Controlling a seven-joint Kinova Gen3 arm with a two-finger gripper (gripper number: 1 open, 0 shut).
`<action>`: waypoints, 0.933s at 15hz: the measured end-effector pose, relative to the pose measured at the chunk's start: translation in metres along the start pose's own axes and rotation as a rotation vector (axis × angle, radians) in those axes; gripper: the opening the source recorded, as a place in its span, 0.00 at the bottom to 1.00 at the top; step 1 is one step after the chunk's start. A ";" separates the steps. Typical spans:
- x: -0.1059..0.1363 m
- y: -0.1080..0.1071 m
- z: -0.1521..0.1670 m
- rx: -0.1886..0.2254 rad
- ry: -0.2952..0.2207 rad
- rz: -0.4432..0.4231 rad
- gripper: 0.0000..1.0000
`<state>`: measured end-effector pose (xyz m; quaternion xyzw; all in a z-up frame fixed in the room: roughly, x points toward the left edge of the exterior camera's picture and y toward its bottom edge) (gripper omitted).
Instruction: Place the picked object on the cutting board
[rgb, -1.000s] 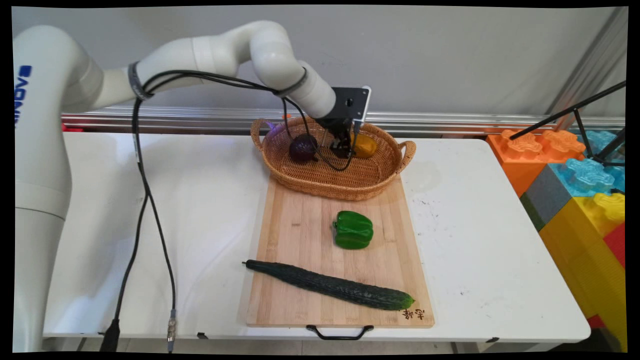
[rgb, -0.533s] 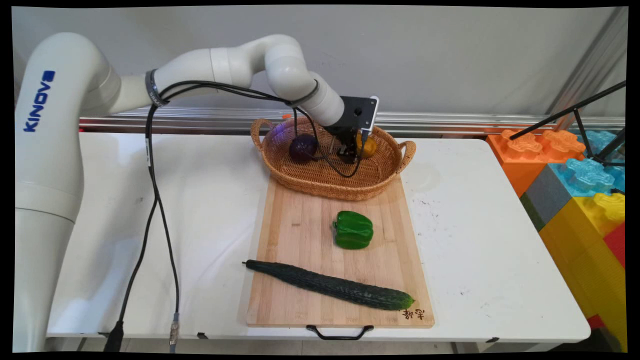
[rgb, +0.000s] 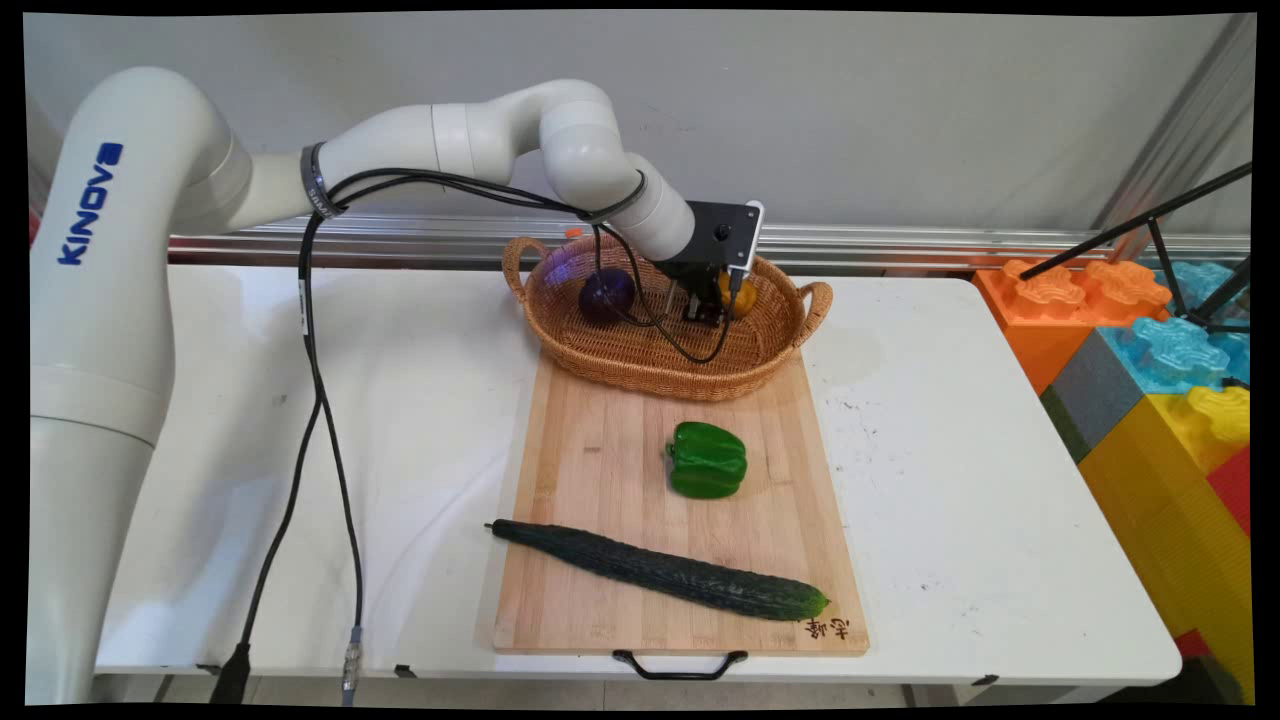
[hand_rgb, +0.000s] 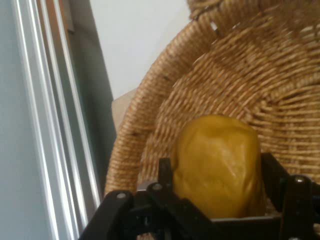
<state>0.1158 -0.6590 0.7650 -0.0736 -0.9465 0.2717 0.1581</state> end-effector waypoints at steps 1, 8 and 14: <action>0.001 0.001 -0.003 -0.003 -0.002 -0.005 0.00; 0.021 0.000 -0.068 0.038 -0.037 -0.048 0.00; 0.048 0.018 -0.158 0.023 -0.072 -0.097 0.00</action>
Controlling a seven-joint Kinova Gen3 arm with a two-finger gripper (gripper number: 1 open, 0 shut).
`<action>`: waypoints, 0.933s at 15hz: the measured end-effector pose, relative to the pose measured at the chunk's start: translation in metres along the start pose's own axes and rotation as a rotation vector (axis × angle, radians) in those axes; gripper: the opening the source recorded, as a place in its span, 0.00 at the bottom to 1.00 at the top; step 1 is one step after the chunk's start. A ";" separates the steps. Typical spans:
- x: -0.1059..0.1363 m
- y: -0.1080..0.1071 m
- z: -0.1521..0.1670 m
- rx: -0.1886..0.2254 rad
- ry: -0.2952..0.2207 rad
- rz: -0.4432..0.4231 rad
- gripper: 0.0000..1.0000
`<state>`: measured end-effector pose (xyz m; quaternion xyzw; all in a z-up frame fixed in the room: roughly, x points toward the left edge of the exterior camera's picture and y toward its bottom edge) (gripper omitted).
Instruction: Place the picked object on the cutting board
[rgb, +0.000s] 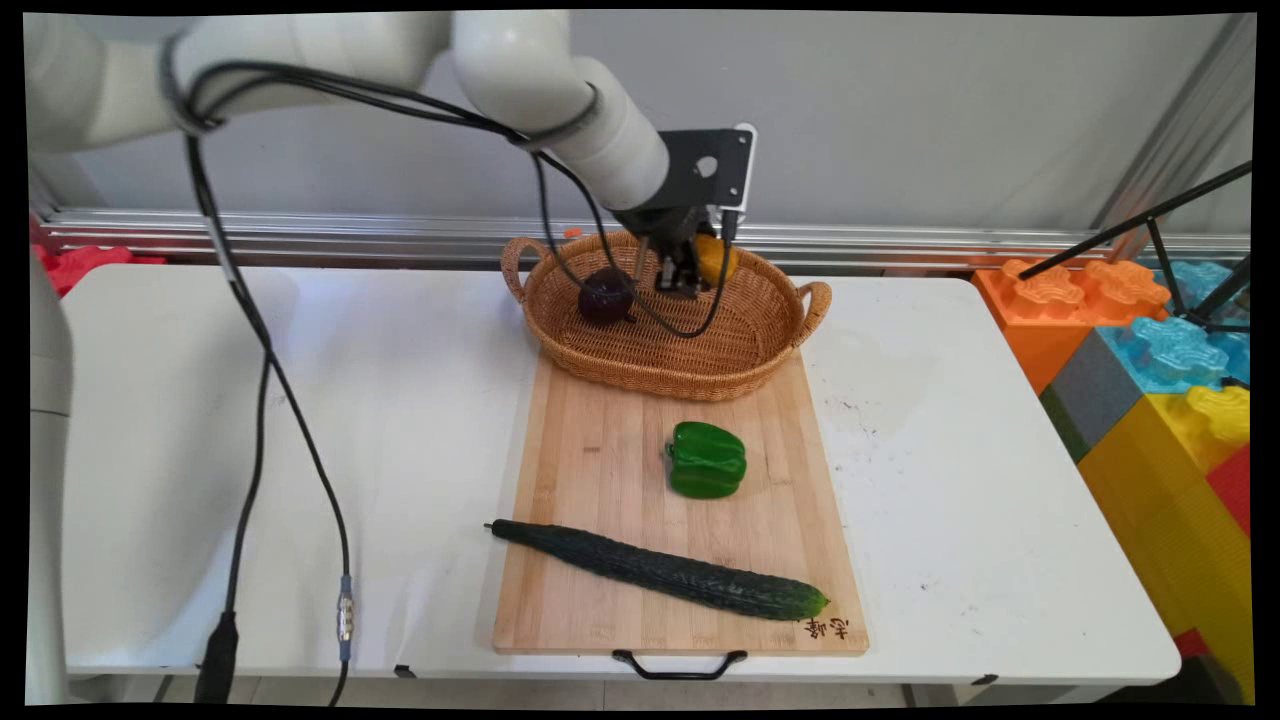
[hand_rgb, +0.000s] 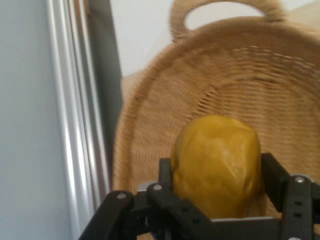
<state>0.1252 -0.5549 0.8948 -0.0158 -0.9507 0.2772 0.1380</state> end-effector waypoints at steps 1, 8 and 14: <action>-0.001 0.007 -0.016 -0.017 -0.012 -0.006 0.00; -0.031 0.056 -0.090 -0.130 -0.078 0.003 0.00; -0.070 0.101 -0.099 -0.237 -0.066 -0.007 0.00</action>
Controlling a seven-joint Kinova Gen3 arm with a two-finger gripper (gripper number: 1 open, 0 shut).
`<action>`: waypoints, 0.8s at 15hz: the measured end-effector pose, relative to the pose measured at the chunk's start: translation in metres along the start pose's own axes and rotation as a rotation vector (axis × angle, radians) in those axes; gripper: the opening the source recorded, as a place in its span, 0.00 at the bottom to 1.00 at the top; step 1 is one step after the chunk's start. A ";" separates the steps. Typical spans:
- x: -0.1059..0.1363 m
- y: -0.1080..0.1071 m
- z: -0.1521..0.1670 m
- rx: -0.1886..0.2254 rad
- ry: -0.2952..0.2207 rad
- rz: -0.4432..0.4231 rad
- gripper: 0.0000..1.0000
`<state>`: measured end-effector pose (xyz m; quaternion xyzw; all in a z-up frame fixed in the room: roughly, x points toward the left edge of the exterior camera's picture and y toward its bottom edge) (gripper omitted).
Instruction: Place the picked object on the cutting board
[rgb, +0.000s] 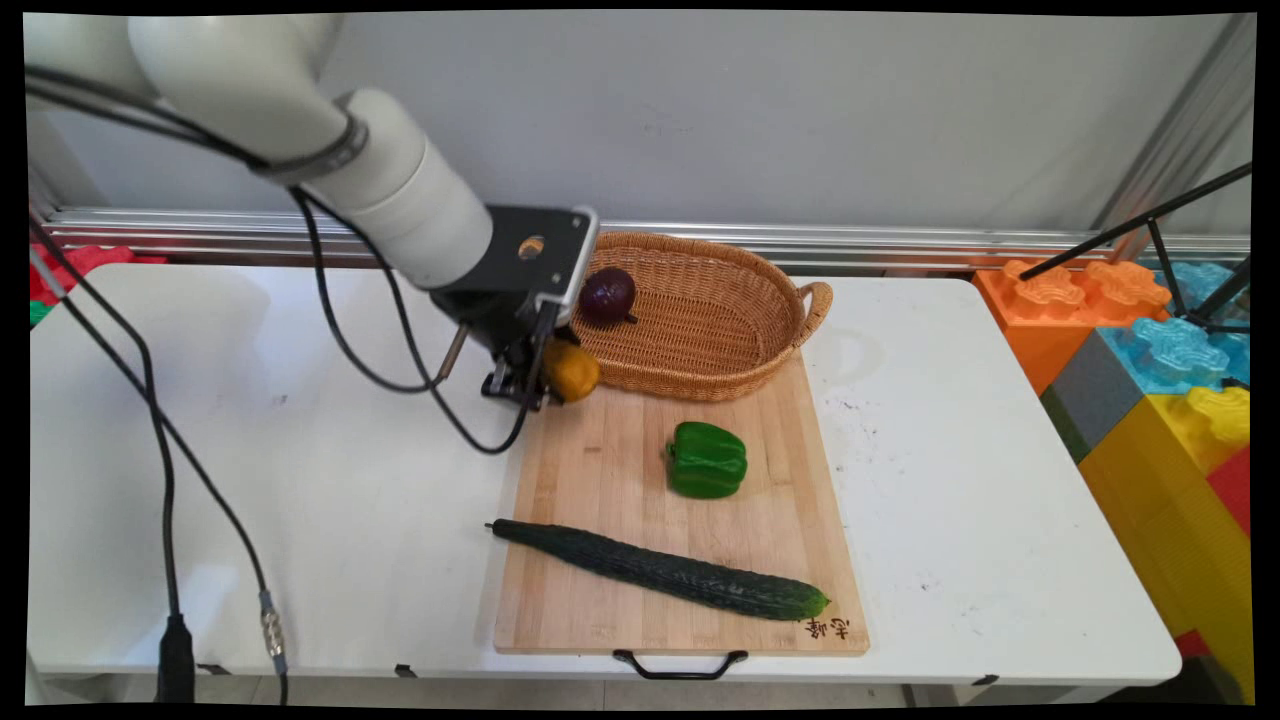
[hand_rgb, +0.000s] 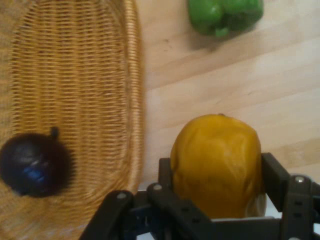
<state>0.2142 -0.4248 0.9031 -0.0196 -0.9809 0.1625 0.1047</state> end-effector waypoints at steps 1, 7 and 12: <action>-0.003 0.003 0.007 -0.013 0.008 0.000 0.00; -0.010 0.012 0.057 -0.063 0.052 0.004 0.00; -0.010 0.014 0.089 -0.084 0.080 0.009 0.00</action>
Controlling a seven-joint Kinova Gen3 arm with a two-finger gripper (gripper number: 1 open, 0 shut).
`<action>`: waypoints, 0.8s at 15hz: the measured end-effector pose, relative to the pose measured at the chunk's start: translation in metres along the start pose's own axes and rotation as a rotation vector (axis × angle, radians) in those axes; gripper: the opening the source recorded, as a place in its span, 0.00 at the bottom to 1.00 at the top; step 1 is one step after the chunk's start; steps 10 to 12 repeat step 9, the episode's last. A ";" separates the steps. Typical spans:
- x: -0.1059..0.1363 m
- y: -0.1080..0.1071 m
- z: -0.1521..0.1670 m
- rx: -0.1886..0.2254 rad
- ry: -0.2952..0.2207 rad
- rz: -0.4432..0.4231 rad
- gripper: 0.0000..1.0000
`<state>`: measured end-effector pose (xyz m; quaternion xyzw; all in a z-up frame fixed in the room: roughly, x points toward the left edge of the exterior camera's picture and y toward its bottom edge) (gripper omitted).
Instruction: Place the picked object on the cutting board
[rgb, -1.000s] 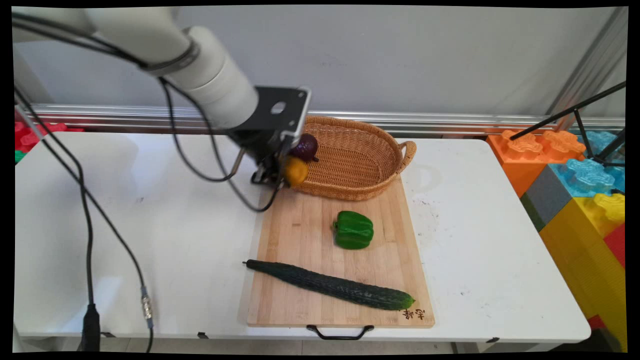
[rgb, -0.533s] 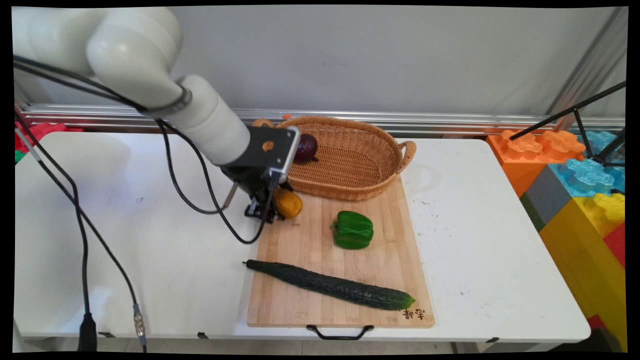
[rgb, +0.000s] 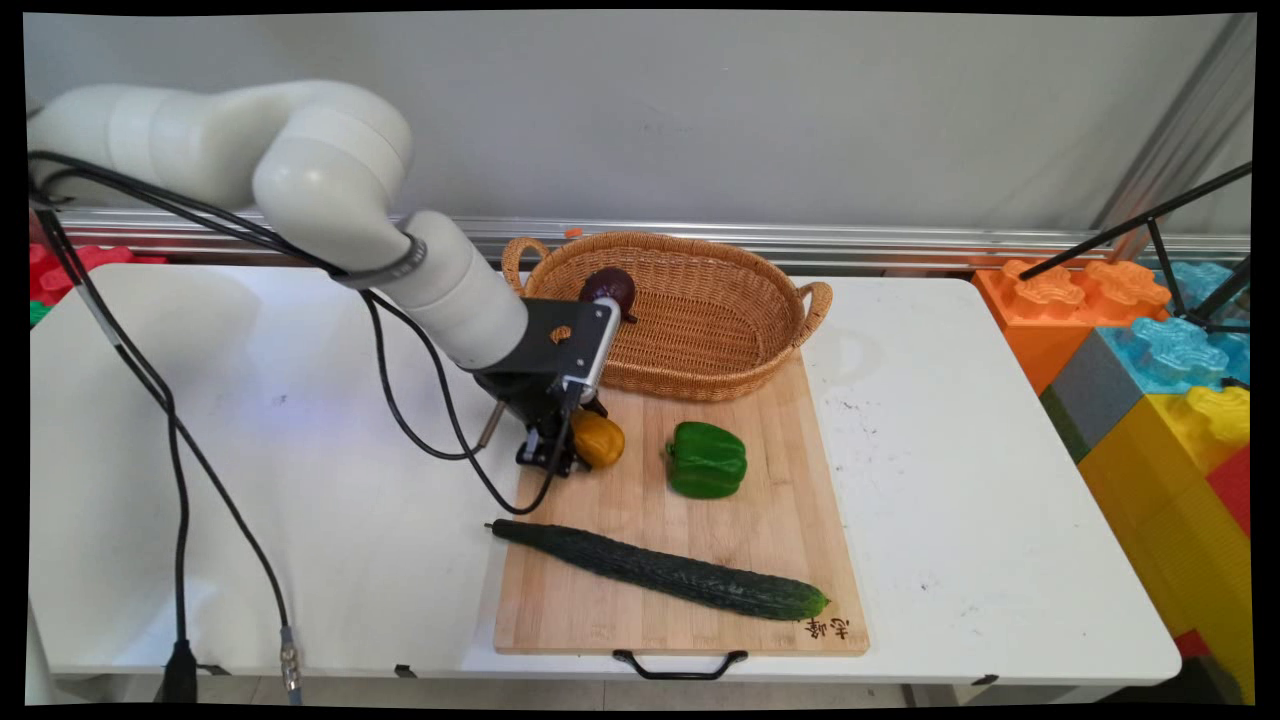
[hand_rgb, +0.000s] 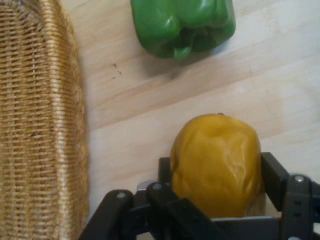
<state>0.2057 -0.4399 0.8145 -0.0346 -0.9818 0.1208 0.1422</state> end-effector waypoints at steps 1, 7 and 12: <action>0.000 0.000 0.004 -0.002 0.004 0.002 0.00; 0.002 -0.001 0.015 -0.017 0.028 0.020 1.00; 0.004 -0.002 0.014 -0.020 0.034 0.023 1.00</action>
